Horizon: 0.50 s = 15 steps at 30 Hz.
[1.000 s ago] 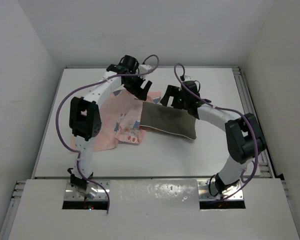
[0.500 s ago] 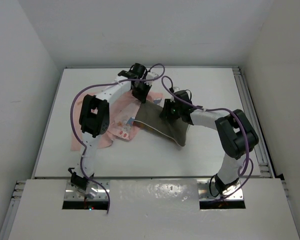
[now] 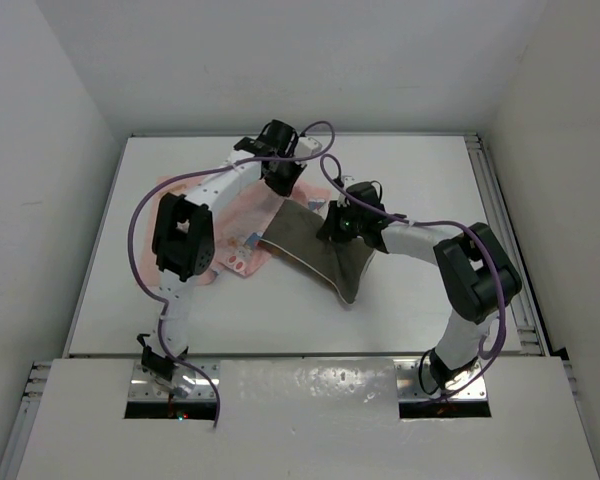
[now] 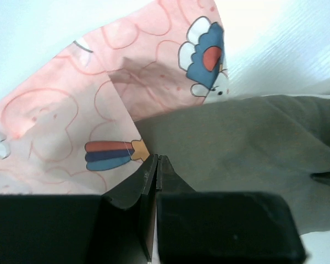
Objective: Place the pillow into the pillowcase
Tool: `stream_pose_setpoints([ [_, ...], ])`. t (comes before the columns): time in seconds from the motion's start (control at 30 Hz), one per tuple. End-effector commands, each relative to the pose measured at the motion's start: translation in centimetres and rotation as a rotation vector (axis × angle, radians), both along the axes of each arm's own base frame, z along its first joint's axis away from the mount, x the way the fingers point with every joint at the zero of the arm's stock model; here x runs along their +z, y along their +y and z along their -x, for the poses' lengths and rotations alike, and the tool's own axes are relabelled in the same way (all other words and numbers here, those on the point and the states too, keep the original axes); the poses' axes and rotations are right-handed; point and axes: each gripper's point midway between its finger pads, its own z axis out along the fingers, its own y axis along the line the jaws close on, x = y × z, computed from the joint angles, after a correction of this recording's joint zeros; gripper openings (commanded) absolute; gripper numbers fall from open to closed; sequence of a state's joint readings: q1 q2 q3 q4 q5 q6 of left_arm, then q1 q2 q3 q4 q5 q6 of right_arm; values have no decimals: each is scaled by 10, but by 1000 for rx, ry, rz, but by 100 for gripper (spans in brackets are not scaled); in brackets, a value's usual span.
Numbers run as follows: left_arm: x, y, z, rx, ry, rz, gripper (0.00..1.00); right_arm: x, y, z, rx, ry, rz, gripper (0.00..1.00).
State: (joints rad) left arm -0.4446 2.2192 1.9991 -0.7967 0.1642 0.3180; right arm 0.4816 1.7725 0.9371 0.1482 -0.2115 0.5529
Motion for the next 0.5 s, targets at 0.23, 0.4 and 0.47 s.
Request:
stream_pose_setpoints([
  [0.23, 23, 4, -1, -22, -75, -23, 9, 23, 17, 4, 59, -45, -67, 0],
  [0.4, 0, 9, 5, -23, -17, -73, 56, 23, 17, 6, 62, -41, -63, 0],
  [0.47, -13, 16, 5, -14, -3, -117, 55, 23, 16, 6, 65, -42, -60, 0],
])
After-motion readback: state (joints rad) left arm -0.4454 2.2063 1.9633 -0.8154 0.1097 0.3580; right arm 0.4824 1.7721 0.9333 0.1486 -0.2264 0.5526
